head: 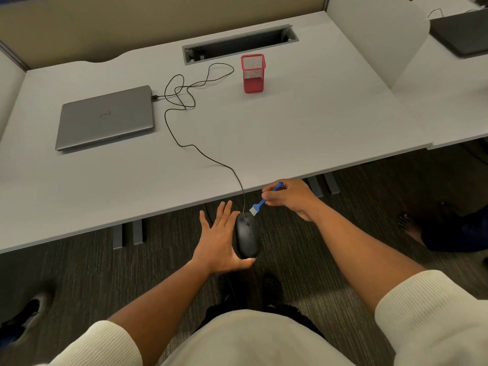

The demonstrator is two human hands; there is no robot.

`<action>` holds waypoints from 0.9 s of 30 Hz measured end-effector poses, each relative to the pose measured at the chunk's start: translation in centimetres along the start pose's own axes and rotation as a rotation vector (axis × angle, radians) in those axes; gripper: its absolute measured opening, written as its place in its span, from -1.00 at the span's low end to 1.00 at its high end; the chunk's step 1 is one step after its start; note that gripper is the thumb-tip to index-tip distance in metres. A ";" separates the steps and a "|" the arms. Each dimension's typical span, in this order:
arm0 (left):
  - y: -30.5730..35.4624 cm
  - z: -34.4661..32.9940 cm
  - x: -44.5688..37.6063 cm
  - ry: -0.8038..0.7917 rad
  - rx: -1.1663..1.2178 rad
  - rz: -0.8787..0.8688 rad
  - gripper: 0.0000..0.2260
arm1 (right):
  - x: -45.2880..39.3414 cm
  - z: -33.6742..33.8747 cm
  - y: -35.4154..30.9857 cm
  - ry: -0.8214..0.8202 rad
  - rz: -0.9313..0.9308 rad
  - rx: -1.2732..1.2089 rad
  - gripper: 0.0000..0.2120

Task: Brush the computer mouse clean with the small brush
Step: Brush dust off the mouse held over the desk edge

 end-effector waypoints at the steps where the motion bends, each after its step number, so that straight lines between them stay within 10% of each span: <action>1: 0.0 0.0 -0.1 0.001 -0.002 -0.002 0.14 | 0.0 -0.2 -0.1 -0.030 -0.013 -0.021 -0.84; 27: 0.6 0.3 -1.2 -0.038 -0.072 -0.010 0.14 | -1.3 -0.8 -0.5 -0.012 0.028 0.123 -0.82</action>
Point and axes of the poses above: each hand's wrist, its own x-axis away from the middle knuckle, its own z-axis out of the back of the hand, y = z × x, the point moved 5 cm from there along -x, towards the middle knuckle, and after that the axes turned 8 degrees about y, right-handed, at the moved point
